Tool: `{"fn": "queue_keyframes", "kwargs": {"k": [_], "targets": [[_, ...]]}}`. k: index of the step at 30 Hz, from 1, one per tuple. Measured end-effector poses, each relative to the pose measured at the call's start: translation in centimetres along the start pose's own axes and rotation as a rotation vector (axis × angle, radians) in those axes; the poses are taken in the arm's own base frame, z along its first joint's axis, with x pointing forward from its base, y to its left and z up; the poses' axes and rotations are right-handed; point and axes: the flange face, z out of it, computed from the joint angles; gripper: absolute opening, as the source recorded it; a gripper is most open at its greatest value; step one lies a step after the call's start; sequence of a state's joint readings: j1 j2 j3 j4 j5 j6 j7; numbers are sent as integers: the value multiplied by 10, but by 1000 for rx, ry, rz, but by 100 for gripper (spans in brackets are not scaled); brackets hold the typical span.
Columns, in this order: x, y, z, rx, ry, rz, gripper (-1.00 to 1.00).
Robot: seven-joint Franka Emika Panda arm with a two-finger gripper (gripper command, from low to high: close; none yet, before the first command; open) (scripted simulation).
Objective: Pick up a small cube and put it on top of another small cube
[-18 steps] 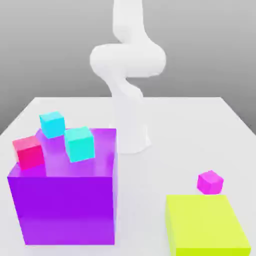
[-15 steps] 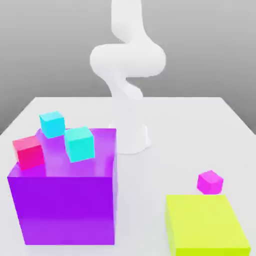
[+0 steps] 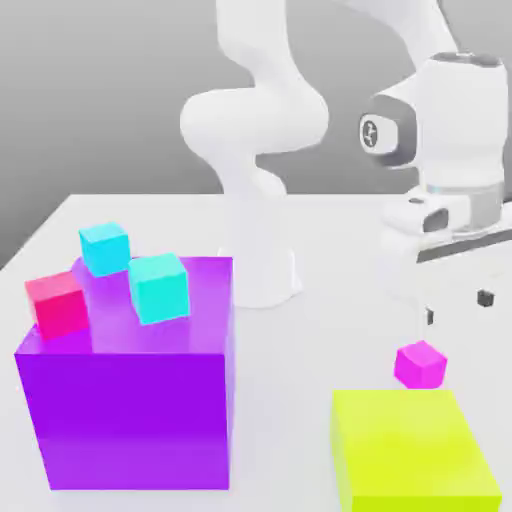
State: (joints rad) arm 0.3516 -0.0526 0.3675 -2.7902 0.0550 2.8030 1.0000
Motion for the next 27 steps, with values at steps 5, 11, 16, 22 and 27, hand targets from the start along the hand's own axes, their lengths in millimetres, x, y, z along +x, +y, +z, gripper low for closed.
{"fn": "queue_keyframes", "kwargs": {"k": [5, 11, 16, 22, 27], "targets": [[-26, 11, 60, -52, -31, -25, 0], [-28, 15, 94, -52, -33, -25, -100], [-29, 15, 95, -52, -32, -26, -100], [-26, 11, 46, -53, -31, -26, -100], [54, 29, 1, -55, -23, 55, -100]]}}
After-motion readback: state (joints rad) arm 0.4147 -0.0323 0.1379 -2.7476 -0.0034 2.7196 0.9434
